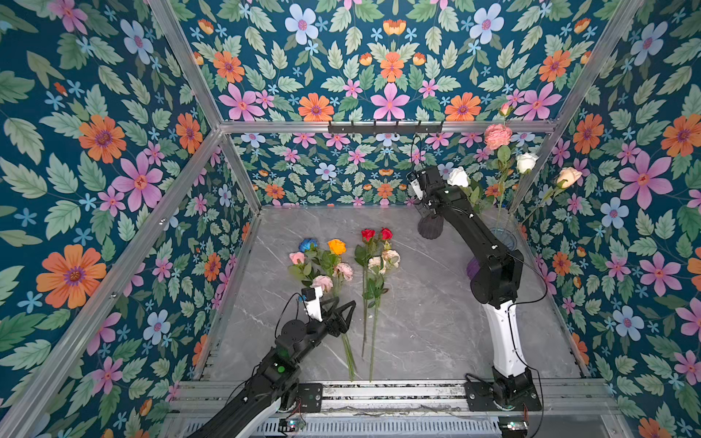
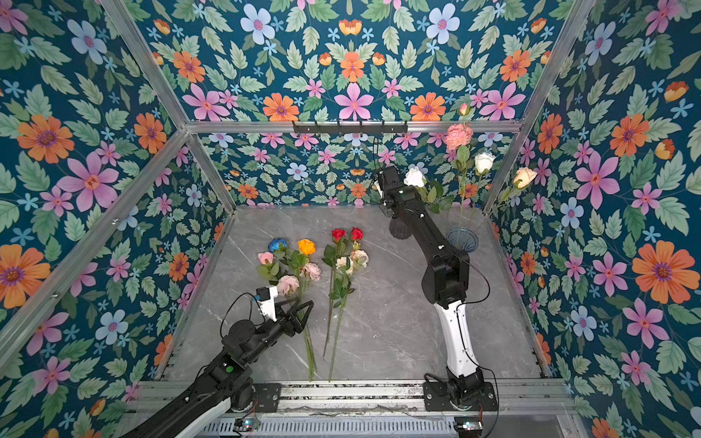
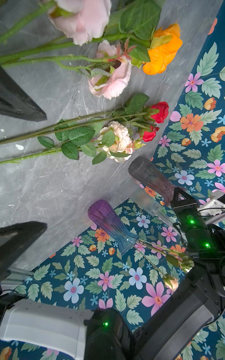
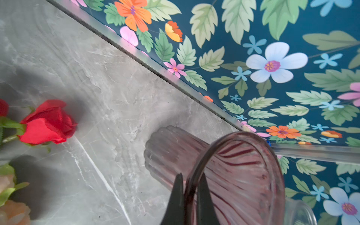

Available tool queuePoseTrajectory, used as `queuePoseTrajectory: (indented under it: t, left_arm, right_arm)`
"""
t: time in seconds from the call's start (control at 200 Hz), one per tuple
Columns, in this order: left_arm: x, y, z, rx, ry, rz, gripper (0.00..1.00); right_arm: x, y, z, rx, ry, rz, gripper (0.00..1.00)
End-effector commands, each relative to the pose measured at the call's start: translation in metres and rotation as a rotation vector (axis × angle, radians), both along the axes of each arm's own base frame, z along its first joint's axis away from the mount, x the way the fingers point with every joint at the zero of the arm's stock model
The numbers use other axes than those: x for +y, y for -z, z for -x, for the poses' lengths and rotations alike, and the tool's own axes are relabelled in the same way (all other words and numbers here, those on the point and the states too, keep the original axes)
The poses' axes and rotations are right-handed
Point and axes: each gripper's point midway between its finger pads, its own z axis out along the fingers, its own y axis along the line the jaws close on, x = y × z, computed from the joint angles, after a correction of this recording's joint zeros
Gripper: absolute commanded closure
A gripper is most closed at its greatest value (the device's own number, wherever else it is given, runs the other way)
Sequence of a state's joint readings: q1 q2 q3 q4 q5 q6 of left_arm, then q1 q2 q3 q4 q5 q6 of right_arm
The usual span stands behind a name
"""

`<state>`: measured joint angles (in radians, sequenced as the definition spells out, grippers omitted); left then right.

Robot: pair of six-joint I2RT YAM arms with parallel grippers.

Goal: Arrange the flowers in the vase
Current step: 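Carry the ribbed vase with the right gripper toward the robot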

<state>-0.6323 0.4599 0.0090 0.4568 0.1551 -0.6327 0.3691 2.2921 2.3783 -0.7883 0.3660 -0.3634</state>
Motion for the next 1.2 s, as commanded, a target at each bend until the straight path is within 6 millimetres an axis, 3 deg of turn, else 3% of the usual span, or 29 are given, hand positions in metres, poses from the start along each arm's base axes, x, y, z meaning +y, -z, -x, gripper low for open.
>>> queuePoseTrajectory:
  t: [0.0, 0.185, 0.445, 0.635, 0.67, 0.955, 1.08, 1.195]
  left_arm:
    - [0.003, 0.016, 0.002, 0.02, -0.006, -0.005, 0.17]
    - [0.003, 0.018, 0.001, 0.027, -0.012, -0.005, 0.17]
    - [0.003, 0.017, 0.0, 0.029, -0.015, -0.006, 0.17]
    - [0.005, 0.017, 0.001, 0.028, -0.024, 0.002, 0.17]
    - [0.005, 0.017, 0.001, 0.028, -0.025, 0.002, 0.17]
    - [0.004, 0.017, 0.0, 0.036, -0.024, -0.002, 0.17]
    - [0.003, 0.016, -0.001, 0.047, -0.019, -0.007, 0.16]
    - [0.0, 0.017, -0.001, 0.062, -0.009, -0.015, 0.17]
  right_arm:
    - [0.006, 0.005, 0.013, 0.04, -0.009, -0.016, 1.0]
    - [0.027, -0.014, 0.041, -0.015, -0.057, 0.041, 1.0]
    - [0.058, -0.037, 0.111, -0.052, -0.13, 0.08, 1.0]
    - [0.066, -0.039, 0.187, -0.064, -0.177, 0.109, 1.0]
    - [0.066, -0.048, 0.206, -0.084, -0.19, 0.106, 1.0]
    - [0.081, -0.03, 0.343, -0.096, -0.302, 0.231, 1.0]
    - [0.099, -0.025, 0.39, -0.09, -0.354, 0.229, 1.0]
    - [0.112, -0.019, 0.417, -0.079, -0.367, 0.233, 1.0]
